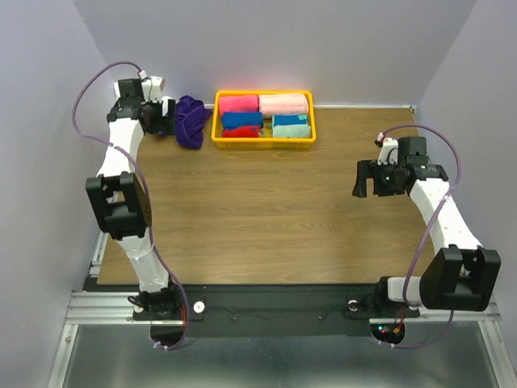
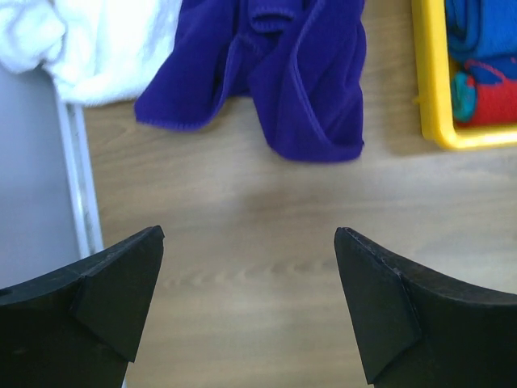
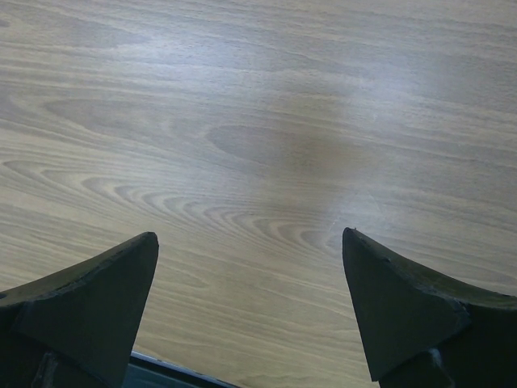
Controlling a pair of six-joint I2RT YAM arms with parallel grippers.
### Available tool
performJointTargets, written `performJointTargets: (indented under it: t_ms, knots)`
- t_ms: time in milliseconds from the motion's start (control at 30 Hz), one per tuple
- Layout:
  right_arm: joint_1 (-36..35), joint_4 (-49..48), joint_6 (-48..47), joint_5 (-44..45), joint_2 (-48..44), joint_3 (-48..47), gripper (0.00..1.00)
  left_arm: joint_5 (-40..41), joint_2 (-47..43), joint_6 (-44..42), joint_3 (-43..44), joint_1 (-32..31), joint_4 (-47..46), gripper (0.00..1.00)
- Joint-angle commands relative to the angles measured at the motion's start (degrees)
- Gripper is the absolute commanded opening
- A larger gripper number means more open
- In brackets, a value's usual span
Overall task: Roll the towels
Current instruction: Grab a towel with the left arm
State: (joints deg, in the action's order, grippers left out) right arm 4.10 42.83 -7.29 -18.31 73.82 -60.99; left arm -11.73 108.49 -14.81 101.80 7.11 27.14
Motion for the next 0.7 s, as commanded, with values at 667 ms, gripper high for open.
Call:
performJointTargets:
  t_ms: [667]
  knots:
    - [0.03, -0.99, -1.32, 1.34, 7.57, -3.87, 1.00, -0.06, 30.90, 8.31, 23.27, -2.98, -8.68, 0.95]
